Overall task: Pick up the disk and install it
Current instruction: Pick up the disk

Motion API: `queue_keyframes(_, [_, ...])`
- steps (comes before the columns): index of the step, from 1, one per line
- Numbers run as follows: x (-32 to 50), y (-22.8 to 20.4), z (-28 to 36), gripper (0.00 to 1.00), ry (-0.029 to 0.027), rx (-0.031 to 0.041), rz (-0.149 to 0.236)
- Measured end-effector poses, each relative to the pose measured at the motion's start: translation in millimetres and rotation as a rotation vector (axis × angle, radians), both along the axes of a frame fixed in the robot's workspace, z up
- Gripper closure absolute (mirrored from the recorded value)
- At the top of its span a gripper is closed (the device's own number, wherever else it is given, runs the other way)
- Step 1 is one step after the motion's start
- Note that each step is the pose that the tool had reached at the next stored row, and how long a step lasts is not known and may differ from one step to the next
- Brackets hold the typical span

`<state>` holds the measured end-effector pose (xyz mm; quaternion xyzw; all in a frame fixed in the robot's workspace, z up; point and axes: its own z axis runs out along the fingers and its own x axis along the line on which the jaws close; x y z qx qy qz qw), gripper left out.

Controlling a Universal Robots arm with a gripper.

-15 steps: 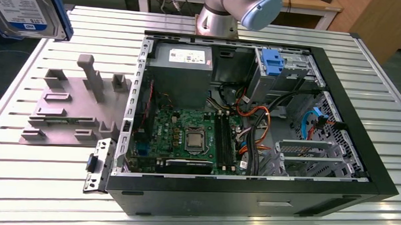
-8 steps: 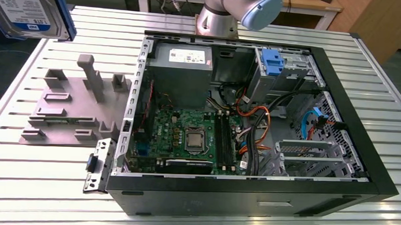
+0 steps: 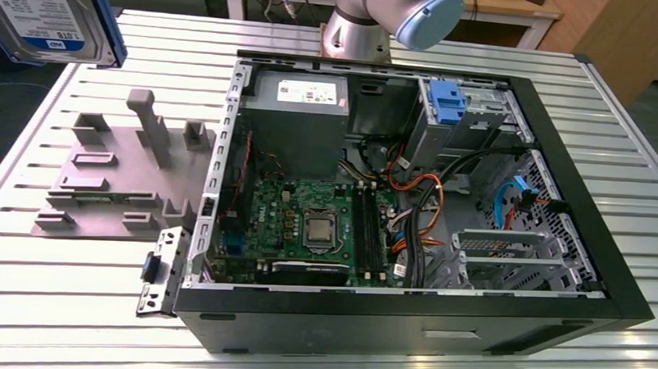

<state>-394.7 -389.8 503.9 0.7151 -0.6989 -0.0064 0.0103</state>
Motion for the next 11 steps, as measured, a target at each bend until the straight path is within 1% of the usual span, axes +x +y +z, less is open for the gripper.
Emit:
queue_keyframes(2, [0.1, -0.1, 0.0, 0.64, 0.0000, 0.0000, 0.000])
queue_keyframes(7, [0.3, -3.0, 0.1, 0.64, 0.0001, 0.0000, 0.000])
queue_keyframes(11, [1.6, -3.5, 0.0, 0.64, -0.0001, 0.0001, 0.000])
